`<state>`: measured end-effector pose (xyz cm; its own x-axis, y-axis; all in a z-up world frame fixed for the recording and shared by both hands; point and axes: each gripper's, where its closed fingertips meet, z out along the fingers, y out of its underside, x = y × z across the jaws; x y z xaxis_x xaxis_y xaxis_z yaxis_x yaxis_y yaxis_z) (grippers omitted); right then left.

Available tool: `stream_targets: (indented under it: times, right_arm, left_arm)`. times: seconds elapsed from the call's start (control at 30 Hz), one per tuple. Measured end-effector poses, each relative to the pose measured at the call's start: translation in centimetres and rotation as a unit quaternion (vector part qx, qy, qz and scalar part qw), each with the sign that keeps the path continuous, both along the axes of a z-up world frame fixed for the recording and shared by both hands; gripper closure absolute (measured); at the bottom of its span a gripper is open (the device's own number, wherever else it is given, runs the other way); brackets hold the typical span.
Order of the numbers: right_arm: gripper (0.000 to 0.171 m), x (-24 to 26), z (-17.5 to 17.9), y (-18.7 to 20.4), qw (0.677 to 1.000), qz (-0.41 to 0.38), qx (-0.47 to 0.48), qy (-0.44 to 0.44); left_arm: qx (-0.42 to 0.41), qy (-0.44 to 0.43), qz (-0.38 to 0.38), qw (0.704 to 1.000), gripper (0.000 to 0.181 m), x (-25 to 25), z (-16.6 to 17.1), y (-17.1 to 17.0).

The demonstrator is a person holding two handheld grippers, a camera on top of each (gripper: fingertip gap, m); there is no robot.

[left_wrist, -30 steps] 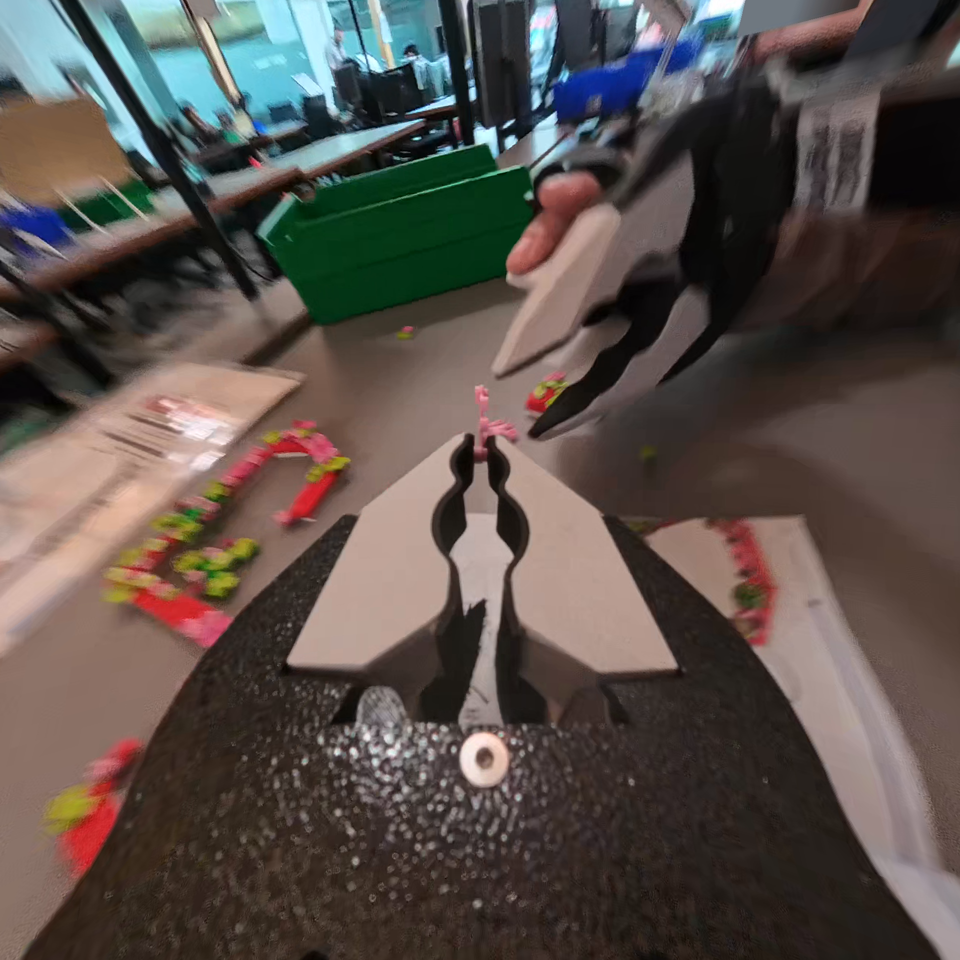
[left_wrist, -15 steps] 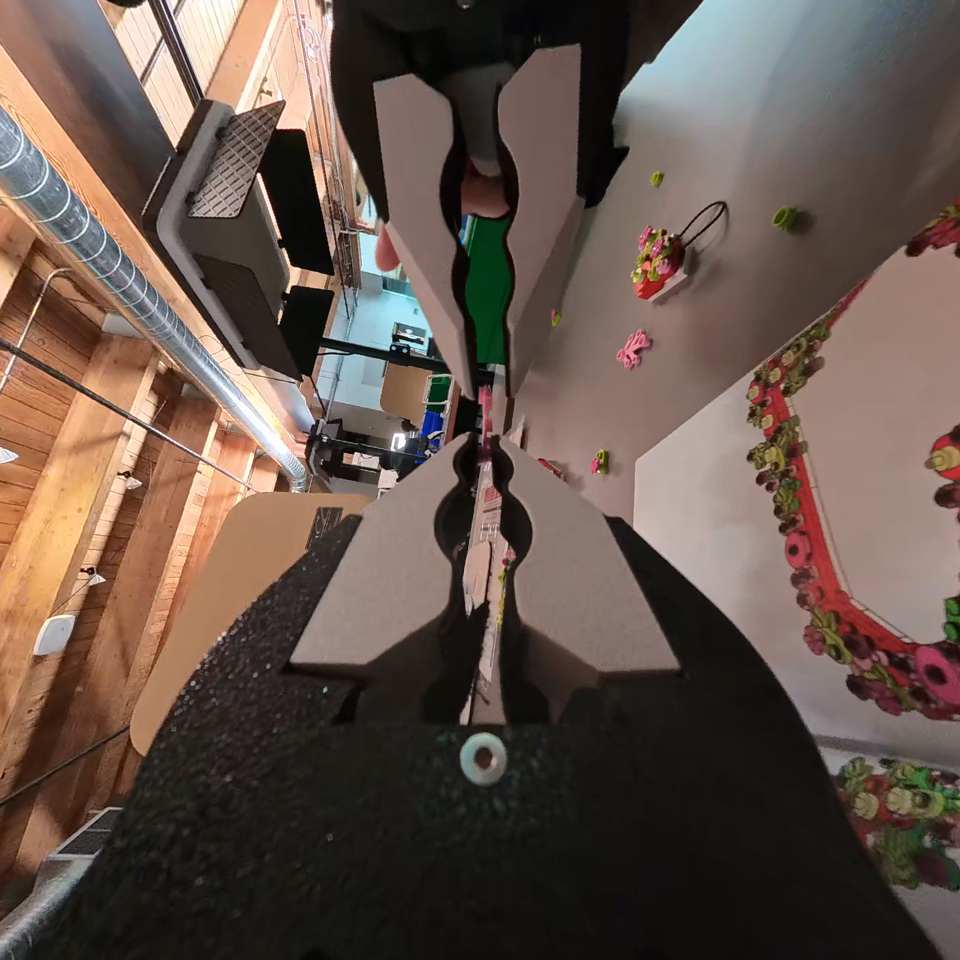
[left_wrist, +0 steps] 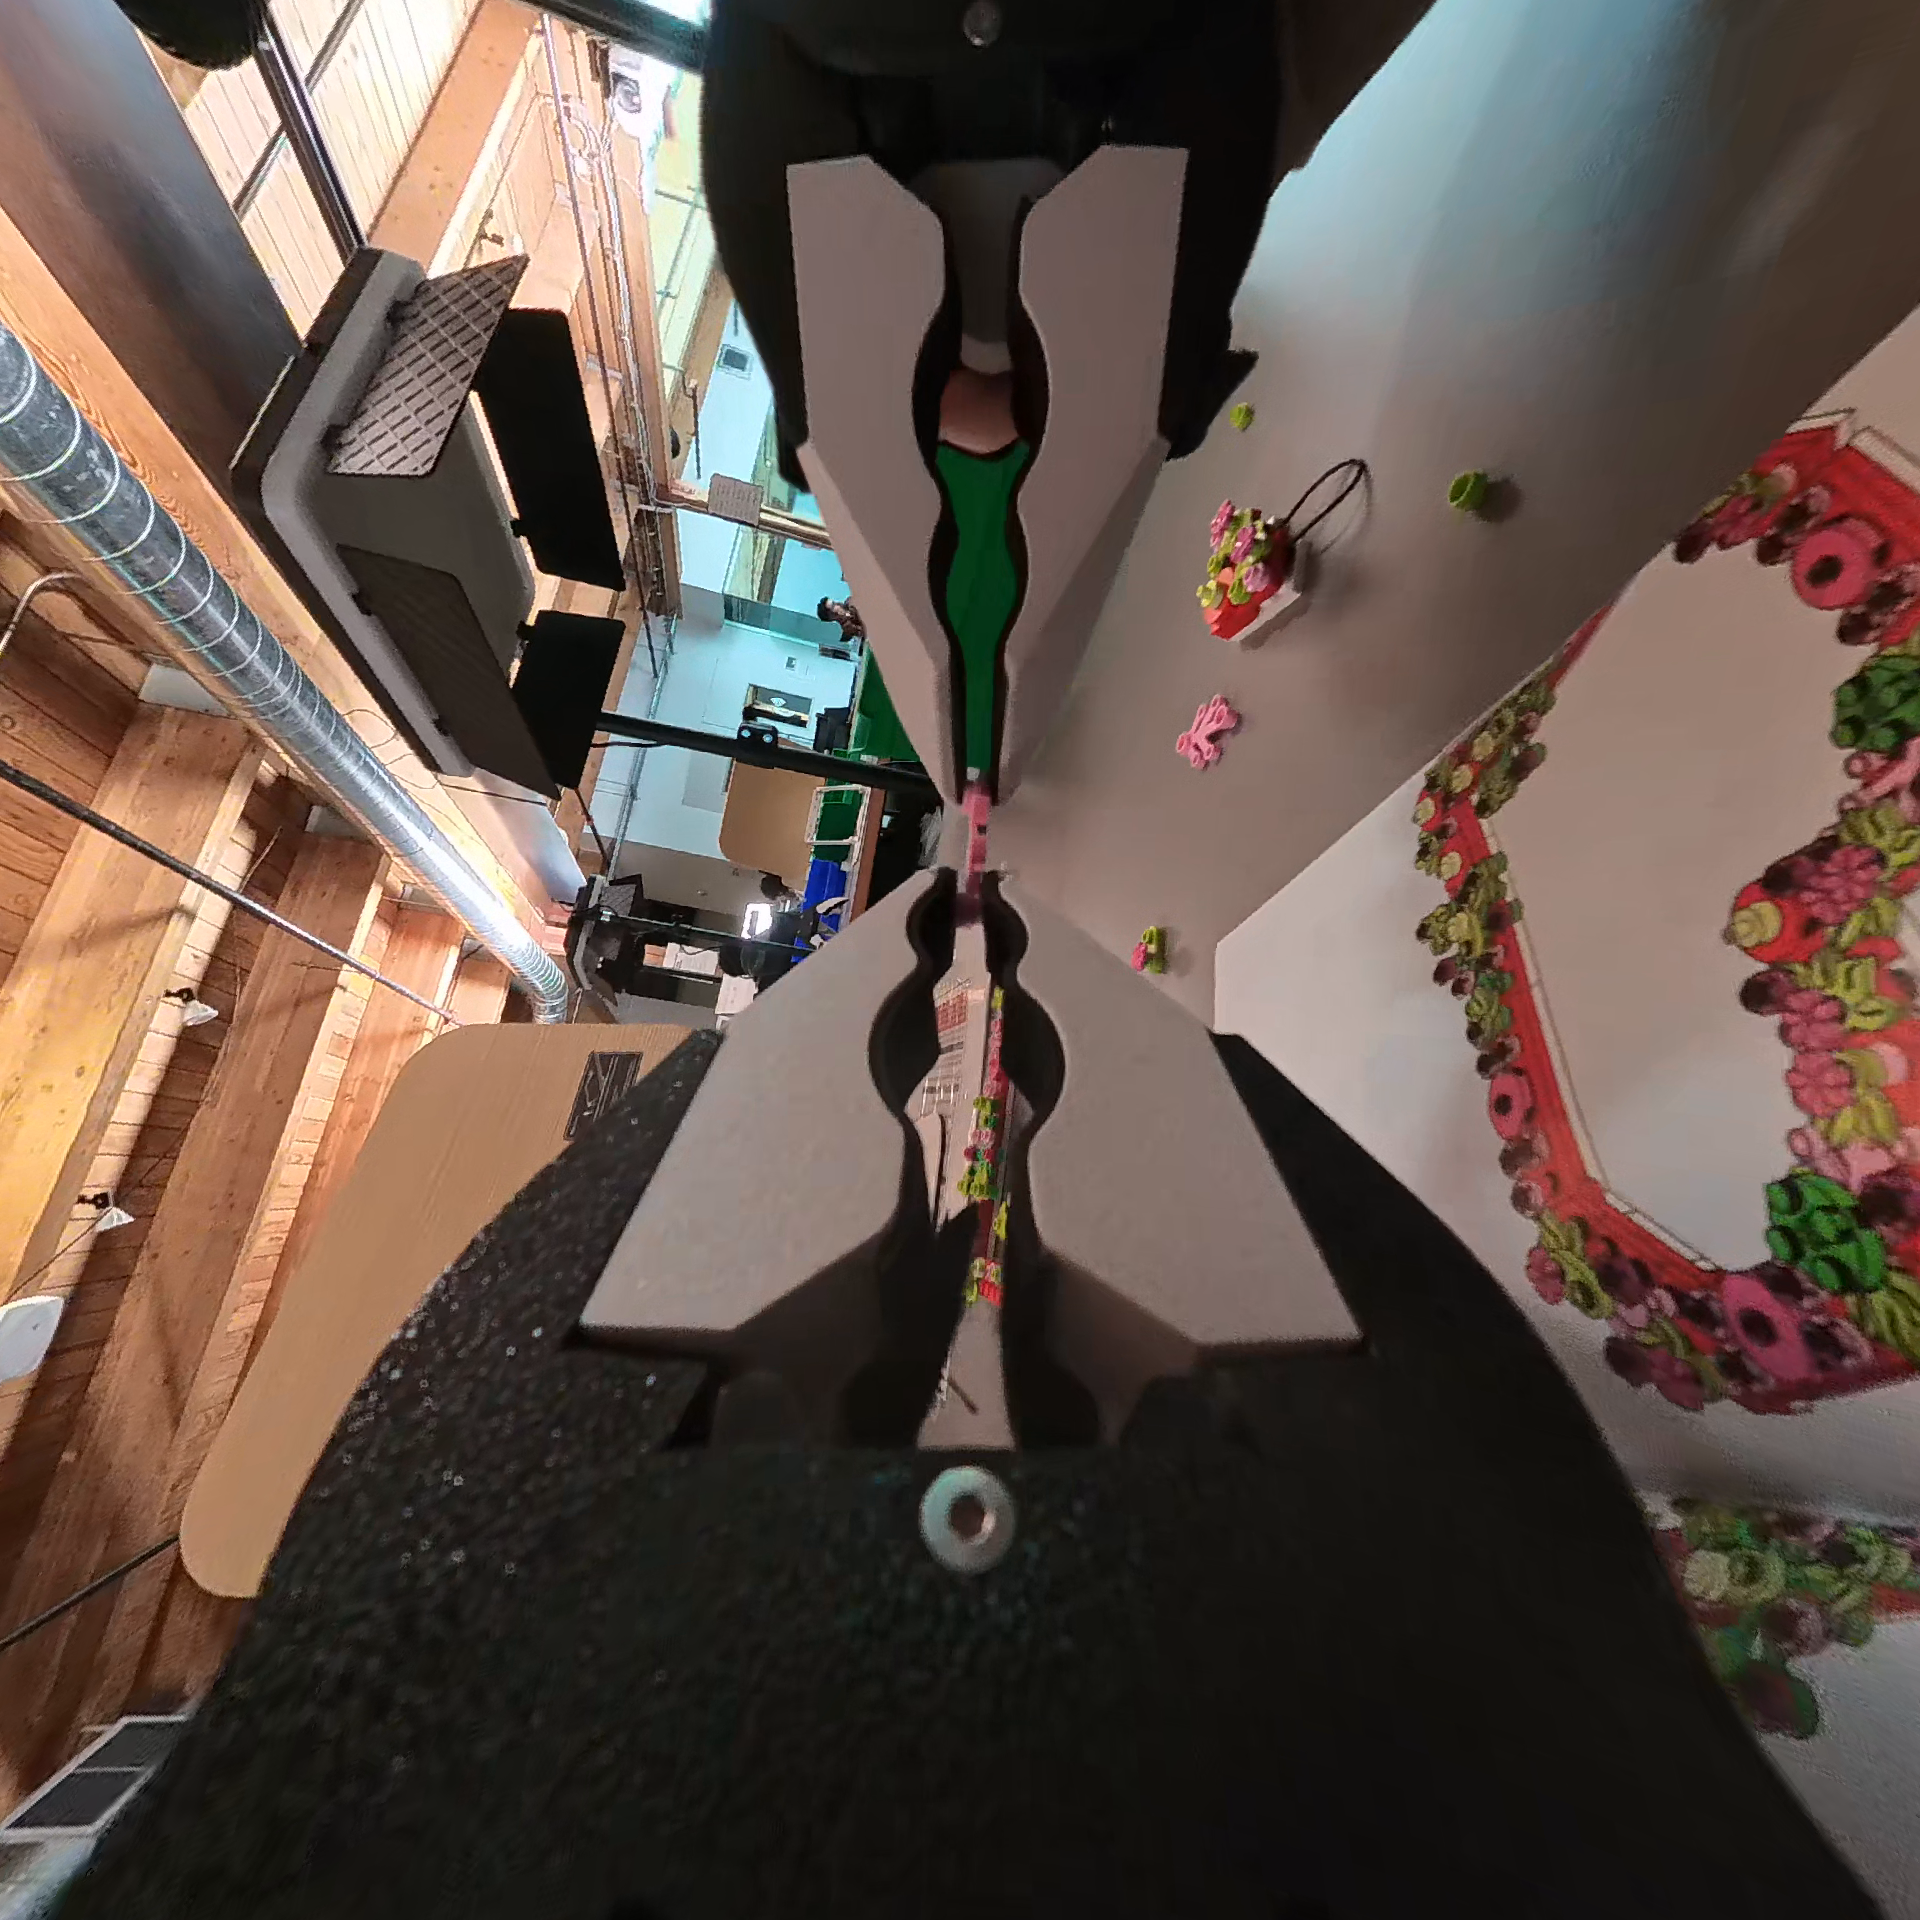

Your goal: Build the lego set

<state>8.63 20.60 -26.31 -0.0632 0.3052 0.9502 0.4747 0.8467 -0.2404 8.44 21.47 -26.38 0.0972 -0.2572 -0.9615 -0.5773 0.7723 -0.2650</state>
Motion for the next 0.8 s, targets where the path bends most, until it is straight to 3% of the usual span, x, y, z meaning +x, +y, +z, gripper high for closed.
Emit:
stream_targets:
  times: [0.37, 0.6, 0.7, 0.8]
  right_arm:
    - [0.164, 0.3, -0.6, 0.9, 0.997, -0.063, 0.046, -0.010]
    - [0.169, 0.1, -1.0, 1.2, 0.995, -0.079, 0.062, -0.026]
    - [0.169, 0.1, -0.5, 1.2, 0.995, -0.079, 0.066, -0.009]
    - [0.169, 0.8, 0.7, 1.7, 0.992, -0.099, 0.075, 0.017]
  left_arm:
    - [-0.003, 0.017, 0.021, 1.000, 0.179, 0.4, -0.9, 0.4]
    - [-0.019, 0.012, 0.029, 0.999, 0.179, 0.4, -1.0, 0.7]
    - [-0.053, -0.037, 0.021, 0.998, 0.177, 0.3, 0.0, 0.6]
    - [-0.161, -0.139, 0.021, 0.977, 0.152, -0.6, 1.9, 1.5]
